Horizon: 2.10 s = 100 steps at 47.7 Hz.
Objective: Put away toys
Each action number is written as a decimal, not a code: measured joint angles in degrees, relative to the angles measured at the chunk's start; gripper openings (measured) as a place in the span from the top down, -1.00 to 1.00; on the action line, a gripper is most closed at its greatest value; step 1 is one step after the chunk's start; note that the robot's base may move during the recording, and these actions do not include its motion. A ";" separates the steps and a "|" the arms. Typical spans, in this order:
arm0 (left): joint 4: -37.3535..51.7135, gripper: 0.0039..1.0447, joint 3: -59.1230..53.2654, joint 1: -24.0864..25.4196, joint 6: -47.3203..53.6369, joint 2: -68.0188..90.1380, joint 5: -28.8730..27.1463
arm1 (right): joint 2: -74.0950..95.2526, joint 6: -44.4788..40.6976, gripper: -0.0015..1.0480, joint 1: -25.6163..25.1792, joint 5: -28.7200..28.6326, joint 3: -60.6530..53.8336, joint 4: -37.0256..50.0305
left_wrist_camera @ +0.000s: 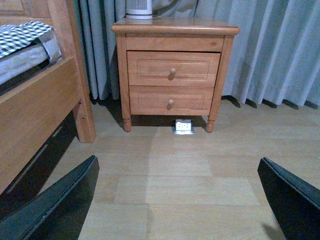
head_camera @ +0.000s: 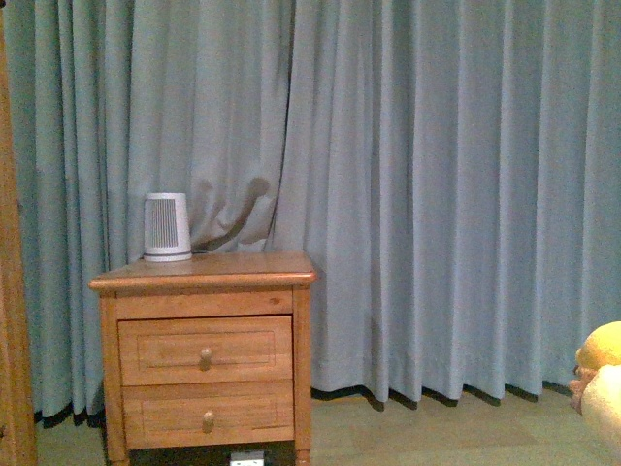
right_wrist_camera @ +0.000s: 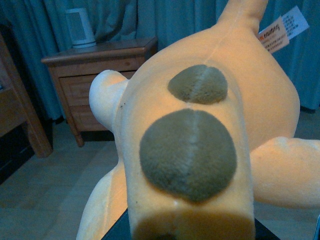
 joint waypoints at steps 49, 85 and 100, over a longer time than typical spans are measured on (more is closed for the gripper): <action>0.00 -0.89 0.00 0.00 0.00 0.00 0.09 | 0.02 0.00 0.63 0.00 0.07 -0.02 0.00; 0.00 -0.89 0.00 -0.02 0.02 -0.02 -0.02 | -0.02 0.00 0.63 -0.02 0.00 -0.02 -0.04; 0.00 -0.89 0.00 -0.04 0.02 -0.02 0.04 | -0.02 0.00 0.63 -0.02 0.02 -0.02 -0.04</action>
